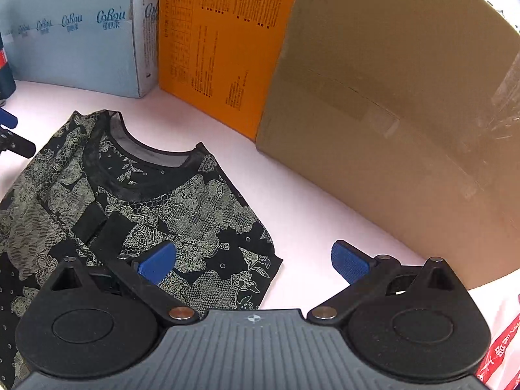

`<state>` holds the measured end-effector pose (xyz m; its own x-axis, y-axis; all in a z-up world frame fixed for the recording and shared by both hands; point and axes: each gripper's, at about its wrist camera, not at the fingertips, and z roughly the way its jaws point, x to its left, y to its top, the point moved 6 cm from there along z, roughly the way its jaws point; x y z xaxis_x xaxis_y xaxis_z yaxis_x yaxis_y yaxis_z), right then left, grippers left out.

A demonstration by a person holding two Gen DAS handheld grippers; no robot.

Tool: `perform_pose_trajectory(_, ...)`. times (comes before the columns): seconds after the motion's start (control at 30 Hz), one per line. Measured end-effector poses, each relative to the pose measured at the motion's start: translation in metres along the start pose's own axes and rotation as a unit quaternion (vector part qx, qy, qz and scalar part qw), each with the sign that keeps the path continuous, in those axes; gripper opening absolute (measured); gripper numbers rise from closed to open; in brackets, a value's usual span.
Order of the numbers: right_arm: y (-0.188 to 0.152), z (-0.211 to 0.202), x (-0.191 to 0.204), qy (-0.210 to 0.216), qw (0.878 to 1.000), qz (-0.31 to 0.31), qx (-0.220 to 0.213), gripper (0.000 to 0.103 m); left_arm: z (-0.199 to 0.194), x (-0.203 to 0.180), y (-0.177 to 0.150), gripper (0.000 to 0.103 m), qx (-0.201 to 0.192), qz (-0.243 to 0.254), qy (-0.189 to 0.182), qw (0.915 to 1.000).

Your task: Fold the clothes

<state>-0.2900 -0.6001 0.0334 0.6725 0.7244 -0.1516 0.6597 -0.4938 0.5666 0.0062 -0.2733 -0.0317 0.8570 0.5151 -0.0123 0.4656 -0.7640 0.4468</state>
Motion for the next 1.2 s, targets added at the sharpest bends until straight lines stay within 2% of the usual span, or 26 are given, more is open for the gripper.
perform_pose_trajectory(1.2,-0.014,0.011,-0.002,0.006,0.999,0.027,0.033,0.103,0.0,0.005,-0.018,0.092,0.019,-0.007,0.007,0.9998)
